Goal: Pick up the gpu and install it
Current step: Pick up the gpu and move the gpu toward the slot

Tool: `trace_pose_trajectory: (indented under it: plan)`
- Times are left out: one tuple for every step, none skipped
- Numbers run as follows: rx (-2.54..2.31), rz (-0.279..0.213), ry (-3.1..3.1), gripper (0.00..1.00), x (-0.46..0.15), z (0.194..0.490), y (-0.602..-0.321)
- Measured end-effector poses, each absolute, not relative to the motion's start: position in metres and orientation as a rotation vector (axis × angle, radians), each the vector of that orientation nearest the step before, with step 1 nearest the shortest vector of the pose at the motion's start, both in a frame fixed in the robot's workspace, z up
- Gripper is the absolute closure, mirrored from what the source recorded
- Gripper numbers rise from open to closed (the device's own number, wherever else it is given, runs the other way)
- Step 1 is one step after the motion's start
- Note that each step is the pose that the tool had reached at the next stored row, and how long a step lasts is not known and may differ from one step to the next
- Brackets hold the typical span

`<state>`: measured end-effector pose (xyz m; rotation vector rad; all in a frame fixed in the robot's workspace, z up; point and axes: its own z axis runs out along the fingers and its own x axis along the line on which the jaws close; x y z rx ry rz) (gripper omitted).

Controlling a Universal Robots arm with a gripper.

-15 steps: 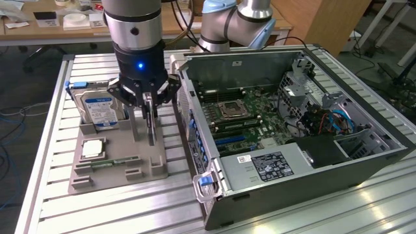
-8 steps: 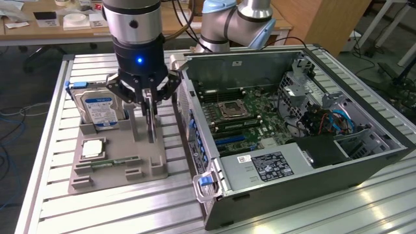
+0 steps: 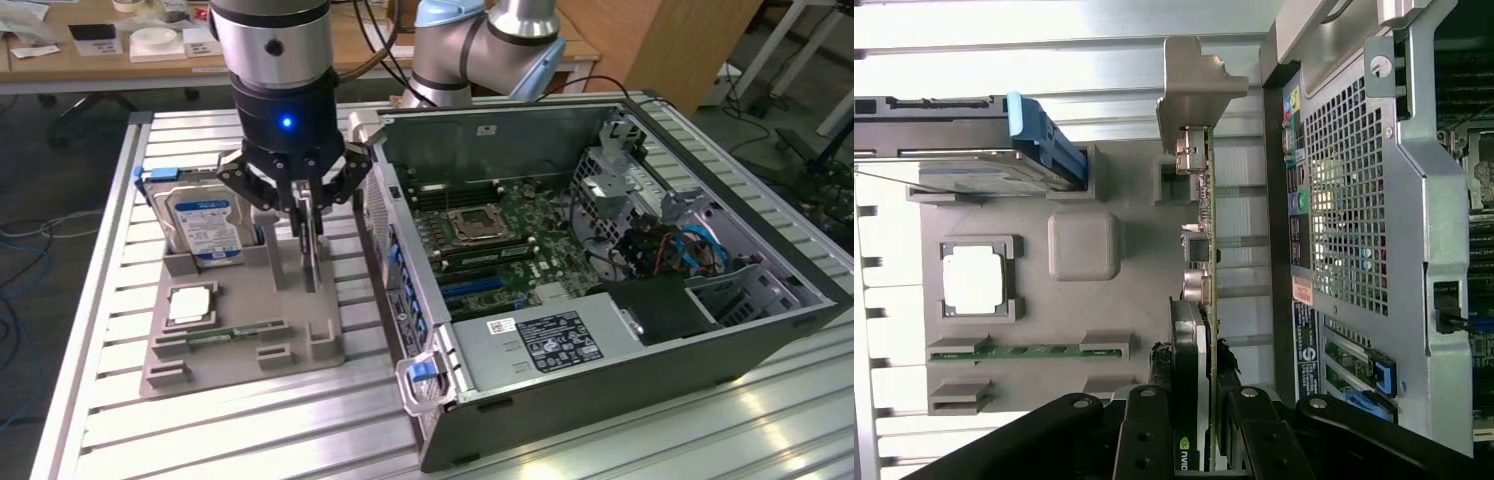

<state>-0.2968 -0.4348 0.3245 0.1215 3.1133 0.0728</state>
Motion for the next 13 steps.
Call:
trace_pose_trajectory:
  plan:
    - [0.121, 0.073, 3.113, 0.73, -0.297, 0.325, -0.435]
    - [0.121, 0.072, 3.113, 0.73, -0.297, 0.325, -0.435]
    - [0.121, 0.072, 3.114, 0.73, -0.297, 0.326, -0.435]
    - [0.121, 0.073, 3.113, 0.73, -0.297, 0.327, -0.435]
    - [0.121, 0.073, 3.113, 0.73, -0.297, 0.329, -0.435]
    - [0.122, 0.073, 3.113, 0.73, -0.297, 0.331, -0.435]
    - [0.121, 0.073, 3.113, 0.73, -0.297, 0.333, -0.435]
    - [0.121, 0.073, 3.113, 0.73, -0.297, 0.335, -0.435]
    - [0.121, 0.073, 3.113, 0.73, -0.297, 0.337, -0.435]
    - [0.121, 0.073, 3.113, 0.73, -0.297, 0.339, -0.435]
    - [0.122, 0.073, 3.113, 0.73, -0.297, 0.341, -0.435]
    - [0.121, 0.073, 3.113, 0.73, -0.297, 0.344, -0.435]
    - [0.121, 0.073, 3.113, 0.73, -0.297, 0.346, -0.435]
